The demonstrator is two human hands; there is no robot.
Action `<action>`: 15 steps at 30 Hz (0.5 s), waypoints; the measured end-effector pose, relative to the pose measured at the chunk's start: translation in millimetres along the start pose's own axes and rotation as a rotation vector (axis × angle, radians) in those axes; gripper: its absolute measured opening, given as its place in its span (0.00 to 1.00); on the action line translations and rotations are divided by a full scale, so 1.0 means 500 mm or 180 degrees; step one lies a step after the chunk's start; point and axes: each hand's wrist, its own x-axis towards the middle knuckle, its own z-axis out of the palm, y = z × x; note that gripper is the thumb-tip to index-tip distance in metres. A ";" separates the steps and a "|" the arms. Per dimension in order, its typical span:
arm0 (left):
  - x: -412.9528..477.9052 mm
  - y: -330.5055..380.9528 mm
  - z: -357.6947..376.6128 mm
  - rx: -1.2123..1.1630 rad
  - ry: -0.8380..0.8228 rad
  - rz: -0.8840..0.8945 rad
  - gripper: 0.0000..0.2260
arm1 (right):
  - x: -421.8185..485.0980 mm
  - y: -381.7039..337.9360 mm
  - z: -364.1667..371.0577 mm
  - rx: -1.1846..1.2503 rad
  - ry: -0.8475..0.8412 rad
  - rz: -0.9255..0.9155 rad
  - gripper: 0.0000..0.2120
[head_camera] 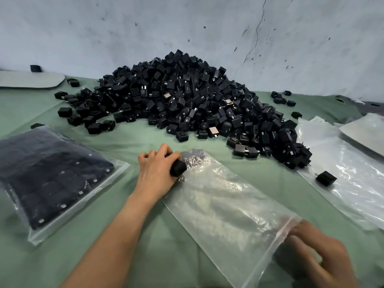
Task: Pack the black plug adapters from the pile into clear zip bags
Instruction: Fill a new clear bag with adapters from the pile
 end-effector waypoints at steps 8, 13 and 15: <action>-0.020 0.078 -0.024 -0.0743 0.0728 0.0759 0.13 | 0.101 -0.097 0.059 -0.0072 0.0686 -0.0607 0.13; -0.042 0.108 -0.023 -0.0430 0.0508 0.0887 0.17 | 0.144 -0.127 0.144 -0.0498 -0.0502 -0.0835 0.12; -0.042 0.110 -0.024 -0.0440 0.0441 0.0847 0.15 | 0.150 -0.126 0.154 -0.0556 -0.0398 -0.0707 0.11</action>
